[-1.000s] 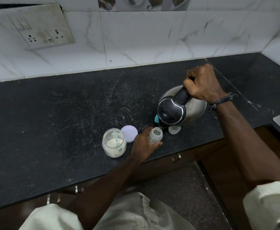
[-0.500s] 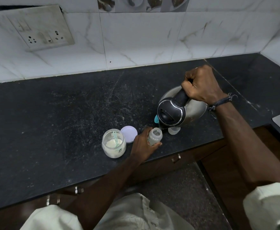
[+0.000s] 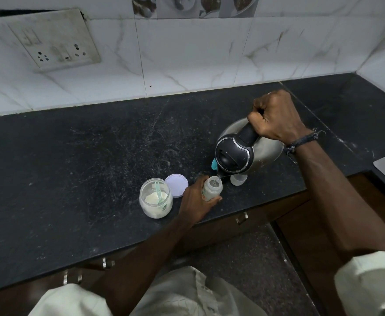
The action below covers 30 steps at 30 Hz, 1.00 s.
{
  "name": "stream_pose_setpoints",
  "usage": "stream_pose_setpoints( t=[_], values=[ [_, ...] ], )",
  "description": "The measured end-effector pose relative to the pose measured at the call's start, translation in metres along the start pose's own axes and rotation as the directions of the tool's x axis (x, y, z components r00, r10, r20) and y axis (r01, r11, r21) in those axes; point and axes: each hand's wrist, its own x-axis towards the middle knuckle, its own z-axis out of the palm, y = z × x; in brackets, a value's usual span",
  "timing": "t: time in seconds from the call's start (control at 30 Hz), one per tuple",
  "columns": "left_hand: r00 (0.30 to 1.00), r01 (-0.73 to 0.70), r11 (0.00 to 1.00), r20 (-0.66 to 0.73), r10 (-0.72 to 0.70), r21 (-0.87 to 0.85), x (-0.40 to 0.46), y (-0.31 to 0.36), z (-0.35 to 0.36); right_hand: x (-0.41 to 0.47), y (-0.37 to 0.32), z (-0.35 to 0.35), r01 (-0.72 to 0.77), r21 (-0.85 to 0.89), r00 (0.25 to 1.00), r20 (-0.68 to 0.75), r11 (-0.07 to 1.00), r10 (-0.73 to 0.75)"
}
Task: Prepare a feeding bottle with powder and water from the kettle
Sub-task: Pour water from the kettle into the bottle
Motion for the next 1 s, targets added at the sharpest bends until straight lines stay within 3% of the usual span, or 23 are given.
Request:
stream_pose_setpoints(
  t=[1.0],
  values=[
    [1.0, -0.004, 1.0, 0.004, 0.004, 0.002, 0.0002, -0.0013, 0.0006, -0.0029, -0.0021, -0.0036, -0.005, -0.042, 1.0, 0.029, 0.999, 0.006]
  ],
)
